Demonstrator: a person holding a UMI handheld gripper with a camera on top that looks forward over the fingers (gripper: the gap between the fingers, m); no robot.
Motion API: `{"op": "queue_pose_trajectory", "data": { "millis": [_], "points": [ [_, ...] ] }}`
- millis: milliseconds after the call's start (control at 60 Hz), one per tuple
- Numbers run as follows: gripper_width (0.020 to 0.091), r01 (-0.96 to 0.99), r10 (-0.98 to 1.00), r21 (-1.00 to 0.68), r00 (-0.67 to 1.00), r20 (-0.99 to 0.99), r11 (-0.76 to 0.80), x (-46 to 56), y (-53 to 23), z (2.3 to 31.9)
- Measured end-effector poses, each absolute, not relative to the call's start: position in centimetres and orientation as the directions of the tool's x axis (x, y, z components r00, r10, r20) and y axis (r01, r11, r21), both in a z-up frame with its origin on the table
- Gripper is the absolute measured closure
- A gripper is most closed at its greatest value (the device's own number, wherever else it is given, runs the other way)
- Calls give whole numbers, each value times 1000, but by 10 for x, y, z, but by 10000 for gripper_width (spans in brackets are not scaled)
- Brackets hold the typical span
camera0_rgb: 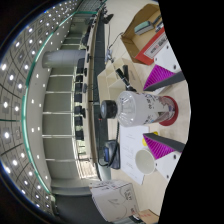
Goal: Pour water
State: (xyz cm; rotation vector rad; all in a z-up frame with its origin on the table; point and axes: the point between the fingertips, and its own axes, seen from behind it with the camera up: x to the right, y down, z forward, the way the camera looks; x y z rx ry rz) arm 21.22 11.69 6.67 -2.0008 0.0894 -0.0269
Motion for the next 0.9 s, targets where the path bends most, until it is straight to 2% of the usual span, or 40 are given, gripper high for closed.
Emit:
{"op": "queue_pose_trajectory", "data": {
  "millis": [150, 433, 633, 900],
  "points": [
    [243, -32, -99, -885, 995, 17, -464, 201, 71, 104],
    [245, -61, -151, -797, 988, 38, -601, 112, -85, 171],
    [241, -86, -168, -754, 985, 33, -652, 43, -182, 195],
    [240, -78, -175, -768, 983, 45, -636, 11, -224, 215]
  ]
}}
